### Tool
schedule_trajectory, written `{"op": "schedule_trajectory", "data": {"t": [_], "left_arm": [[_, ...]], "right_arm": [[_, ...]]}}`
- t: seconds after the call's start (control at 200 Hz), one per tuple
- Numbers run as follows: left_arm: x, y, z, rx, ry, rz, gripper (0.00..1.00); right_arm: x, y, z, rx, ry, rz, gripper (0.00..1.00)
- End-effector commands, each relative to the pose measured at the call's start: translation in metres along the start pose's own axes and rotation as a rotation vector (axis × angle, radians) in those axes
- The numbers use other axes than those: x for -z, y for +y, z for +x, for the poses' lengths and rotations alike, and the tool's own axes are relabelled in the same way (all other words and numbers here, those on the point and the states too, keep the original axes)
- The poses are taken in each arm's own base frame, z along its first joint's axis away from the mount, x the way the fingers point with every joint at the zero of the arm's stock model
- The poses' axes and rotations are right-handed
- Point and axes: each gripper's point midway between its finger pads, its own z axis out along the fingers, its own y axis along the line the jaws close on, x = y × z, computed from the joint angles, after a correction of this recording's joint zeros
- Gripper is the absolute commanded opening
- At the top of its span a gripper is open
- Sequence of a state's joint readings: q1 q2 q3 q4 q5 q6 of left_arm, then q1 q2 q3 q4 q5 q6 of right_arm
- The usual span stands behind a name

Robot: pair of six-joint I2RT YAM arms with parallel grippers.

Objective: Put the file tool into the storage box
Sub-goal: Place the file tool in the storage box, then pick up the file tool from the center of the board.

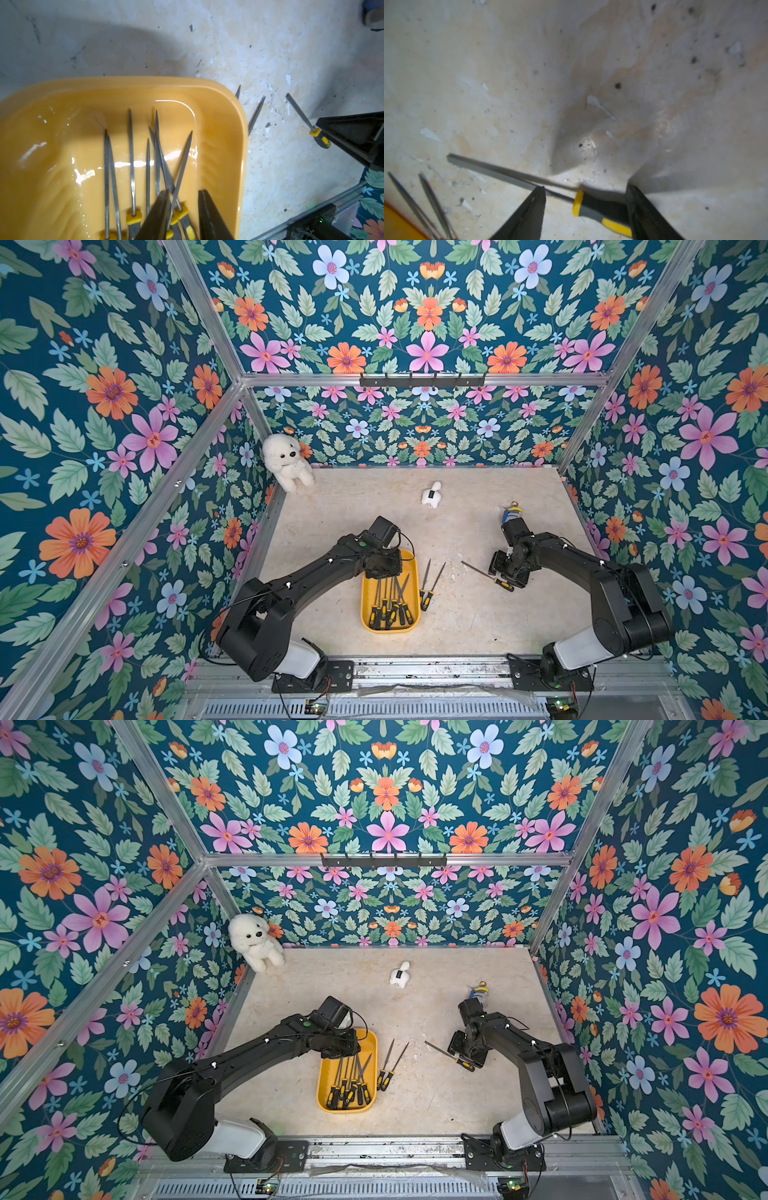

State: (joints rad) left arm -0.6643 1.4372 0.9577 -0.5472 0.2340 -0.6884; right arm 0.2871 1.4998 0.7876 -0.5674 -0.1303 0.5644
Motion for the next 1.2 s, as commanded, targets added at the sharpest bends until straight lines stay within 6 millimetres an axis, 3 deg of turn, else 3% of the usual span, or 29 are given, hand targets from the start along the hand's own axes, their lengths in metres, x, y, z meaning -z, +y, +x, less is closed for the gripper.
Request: {"op": "schedule_trajectory", "data": {"t": [0.0, 0.135, 0.325, 0.695, 0.965, 1.195], "left_arm": [[0.008, 0.001, -0.002, -0.001, -0.007, -0.016, 0.31], [0.012, -0.003, -0.006, -0.001, -0.021, -0.006, 0.31], [0.012, -0.004, -0.006, -0.004, -0.019, -0.001, 0.31], [0.008, 0.005, 0.000, 0.001, -0.010, -0.017, 0.30], [0.008, 0.013, 0.008, 0.016, -0.009, -0.018, 0.30], [0.011, 0.010, 0.002, 0.015, -0.016, -0.005, 0.30]], "right_arm": [[0.000, 0.004, 0.012, -0.040, -0.002, -0.042, 0.67], [0.001, 0.010, 0.032, -0.035, -0.008, -0.072, 0.67], [0.000, -0.002, 0.046, -0.022, -0.006, -0.026, 0.67], [-0.013, -0.014, 0.036, 0.008, 0.028, 0.129, 0.60], [-0.011, -0.020, 0.045, 0.013, 0.038, 0.152, 0.37], [-0.010, -0.015, 0.047, 0.064, 0.040, 0.141, 0.07]]}}
